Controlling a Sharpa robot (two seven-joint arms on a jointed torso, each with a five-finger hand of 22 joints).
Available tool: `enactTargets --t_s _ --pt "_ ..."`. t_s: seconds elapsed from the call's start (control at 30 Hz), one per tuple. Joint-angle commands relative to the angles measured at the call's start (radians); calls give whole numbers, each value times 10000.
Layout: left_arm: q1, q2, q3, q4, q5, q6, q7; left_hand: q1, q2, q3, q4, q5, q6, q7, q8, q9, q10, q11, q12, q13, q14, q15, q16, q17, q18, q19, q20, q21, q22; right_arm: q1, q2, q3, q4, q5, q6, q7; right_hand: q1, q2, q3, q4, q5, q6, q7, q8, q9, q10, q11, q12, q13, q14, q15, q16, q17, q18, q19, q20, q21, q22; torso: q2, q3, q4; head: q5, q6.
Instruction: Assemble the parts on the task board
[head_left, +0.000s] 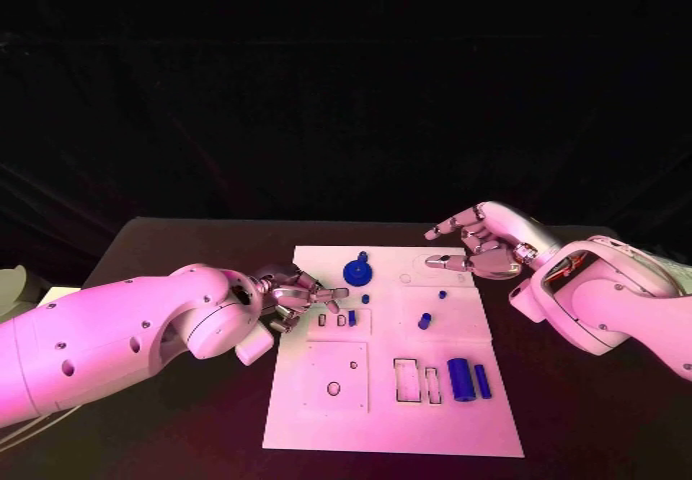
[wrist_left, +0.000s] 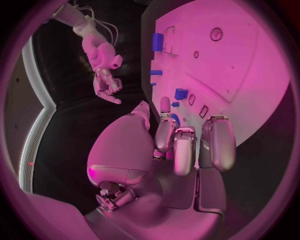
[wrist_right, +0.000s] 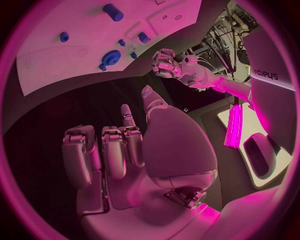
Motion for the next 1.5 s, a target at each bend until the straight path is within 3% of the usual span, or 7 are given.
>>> enactTargets --t_s 0.03,0.23,0.43,0.63,0.87,1.2,1.5 --pt "232 289 9 -201 -2533 1487 -2495 -325 84 -393 60 -45 -332 12 527 489 33 -18 87 108 1035 -101 30 2626 -104 121 -92 138 206 36 -41 -3 -182 1567 285 295 64 10 -4 -36 6 -5 -36 50 13 715 49 -62 2289 1043 76 41 2635 -74 898 59 -43 2364 -79 71 -53 63 -58" --pt "501 819 6 -598 -3239 1629 -2984 -525 253 -975 60 -133 -678 -144 1468 1438 83 -94 194 296 1035 -185 30 2626 -126 131 -176 273 420 78 -61 -3 -391 1880 346 293 73 23 -5 -38 11 -1 -37 51 14 716 50 -59 2290 1043 75 41 2635 -73 894 59 -47 2357 -99 101 -36 88 -98" --pt "688 1396 -1 -1095 -3632 1884 -3204 -685 346 -1443 75 -255 -949 -204 2002 2094 184 -150 316 499 1035 -246 30 2626 -184 209 -202 449 724 96 -26 -4 -507 1964 376 262 81 32 -9 -41 23 2 -37 52 15 715 48 -62 2289 1043 75 41 2635 -72 892 59 -48 2354 -89 96 -53 138 -114" --pt "838 1917 -21 -1554 -3937 2250 -3314 -706 359 -1580 76 -265 -1029 -216 2112 2262 203 -162 337 539 1035 -256 30 2626 -198 230 -215 493 803 102 29 -4 -586 1951 416 211 94 45 -18 -47 47 8 -39 54 16 714 47 -65 2287 1043 73 41 2635 -70 889 58 -52 2347 -69 79 -48 161 -151" --pt "985 2445 -44 -1998 -4603 2891 -3425 -723 413 -1733 76 -269 -1104 -232 2249 2485 209 -176 342 563 1035 -268 30 2626 -213 250 -226 540 889 106 30 -5 -647 1978 468 156 92 46 -30 -45 63 9 -38 54 16 704 47 -85 2278 1043 73 41 2635 -65 878 58 -62 2329 -65 60 4 127 -189" --pt "1031 2871 -82 -2338 -4809 3535 -3501 -817 424 -1885 87 -304 -1171 -237 2309 2628 236 -181 376 624 1035 -277 30 2626 -230 275 -234 588 979 110 63 -6 -708 2001 528 128 87 44 -42 -43 73 10 -39 54 16 706 47 -81 2280 1043 73 41 2635 -63 874 57 -67 2321 -46 57 19 135 -220" --pt "1030 3092 -115 -2458 -4827 3731 -3515 -829 427 -1918 80 -310 -1185 -239 2321 2658 220 -184 356 598 1035 -278 30 2626 -224 263 -237 572 951 110 121 -7 -746 2005 556 136 75 41 -65 -37 88 15 -40 55 17 704 47 -85 2278 1043 72 41 2635 -61 868 57 -72 2311 -40 44 47 114 -245"
